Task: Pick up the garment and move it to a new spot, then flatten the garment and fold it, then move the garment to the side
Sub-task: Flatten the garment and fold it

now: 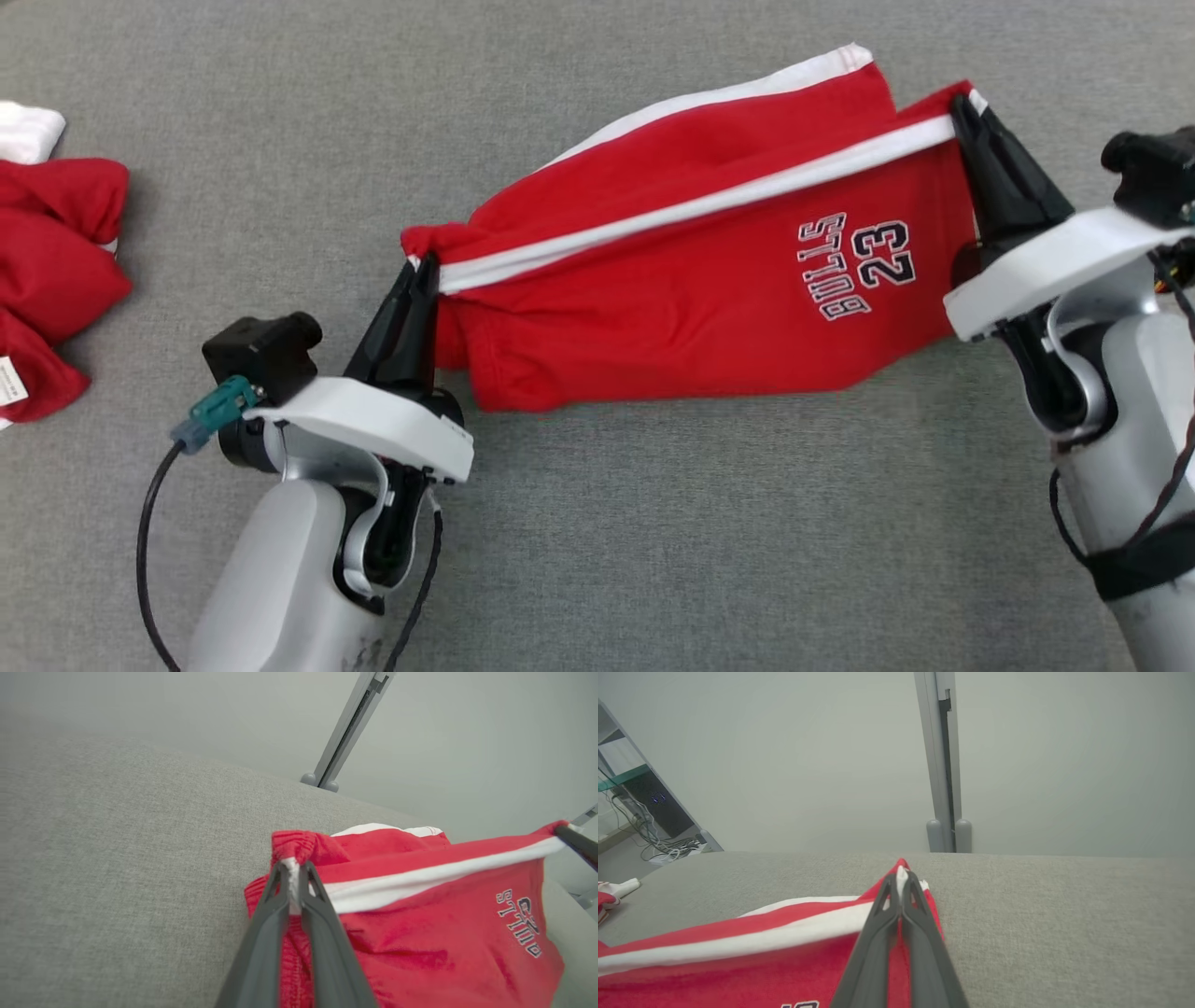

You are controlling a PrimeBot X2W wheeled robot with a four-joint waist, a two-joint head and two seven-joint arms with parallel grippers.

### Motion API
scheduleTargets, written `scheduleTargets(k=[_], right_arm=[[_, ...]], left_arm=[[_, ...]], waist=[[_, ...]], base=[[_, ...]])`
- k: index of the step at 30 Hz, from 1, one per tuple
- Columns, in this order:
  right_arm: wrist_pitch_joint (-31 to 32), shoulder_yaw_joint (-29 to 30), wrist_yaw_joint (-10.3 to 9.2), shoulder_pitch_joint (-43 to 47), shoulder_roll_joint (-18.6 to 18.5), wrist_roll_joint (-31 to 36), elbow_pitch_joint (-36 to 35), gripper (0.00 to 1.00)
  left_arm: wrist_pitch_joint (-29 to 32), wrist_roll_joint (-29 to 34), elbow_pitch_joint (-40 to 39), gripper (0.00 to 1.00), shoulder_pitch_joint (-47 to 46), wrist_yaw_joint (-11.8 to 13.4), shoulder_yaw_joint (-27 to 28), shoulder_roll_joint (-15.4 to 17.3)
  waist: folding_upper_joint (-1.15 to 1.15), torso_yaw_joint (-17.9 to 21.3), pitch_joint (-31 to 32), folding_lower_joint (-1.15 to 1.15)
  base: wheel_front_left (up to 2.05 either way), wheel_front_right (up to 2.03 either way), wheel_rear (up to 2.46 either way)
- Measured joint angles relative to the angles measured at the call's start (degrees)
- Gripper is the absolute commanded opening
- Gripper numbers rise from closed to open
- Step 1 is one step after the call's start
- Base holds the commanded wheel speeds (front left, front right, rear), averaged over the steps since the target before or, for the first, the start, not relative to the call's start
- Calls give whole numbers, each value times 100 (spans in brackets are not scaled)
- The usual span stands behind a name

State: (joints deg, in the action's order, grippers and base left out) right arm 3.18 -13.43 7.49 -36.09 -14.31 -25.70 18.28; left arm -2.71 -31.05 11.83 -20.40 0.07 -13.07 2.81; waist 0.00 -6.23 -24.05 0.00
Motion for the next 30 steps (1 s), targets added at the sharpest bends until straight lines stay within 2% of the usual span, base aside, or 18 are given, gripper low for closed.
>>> scheduleTargets(k=[4,12,13,14,15,23,25,28,30], right_arm=[[-120,-151,1,-647,-101,-156,689,0],[-482,-531,0,-1449,-137,-377,1677,0],[-561,-598,0,-1531,-130,-392,1796,15],[-648,-700,0,-1601,-123,-424,1881,38],[-710,-795,0,-1661,-111,-457,1987,100],[-1706,-1098,0,-1813,-152,-437,2273,100],[-1789,-1025,0,-1723,-174,-320,2109,100],[-1805,-648,0,-1193,-220,-21,1464,100],[-1808,-449,0,-850,-234,167,1102,100]], left_arm=[[-135,-268,267,0,-422,26,-155,2],[-253,-505,821,0,-1016,24,-554,1],[-275,-532,887,28,-1081,24,-590,1],[-305,-549,954,61,-1129,24,-626,-1],[-347,-578,1015,100,-1174,24,-656,-7],[-990,-495,1185,100,-1250,145,-680,4],[-1138,-333,1083,100,-1176,246,-594,49],[-1220,41,714,100,-879,472,-314,201],[-1226,268,385,100,-714,538,-114,248]], waist=[[0,-198,-188,0],[0,-354,-425,0],[0,-354,-448,0],[0,-356,-465,0],[0,-362,-473,0],[0,-366,-397,0],[0,-349,-338,0],[0,-272,-195,0],[0,-215,-122,0]], base=[[0,0,0],[0,0,0],[0,0,0],[0,0,0],[0,0,0],[0,0,0],[0,0,0],[0,0,0],[0,0,0]])
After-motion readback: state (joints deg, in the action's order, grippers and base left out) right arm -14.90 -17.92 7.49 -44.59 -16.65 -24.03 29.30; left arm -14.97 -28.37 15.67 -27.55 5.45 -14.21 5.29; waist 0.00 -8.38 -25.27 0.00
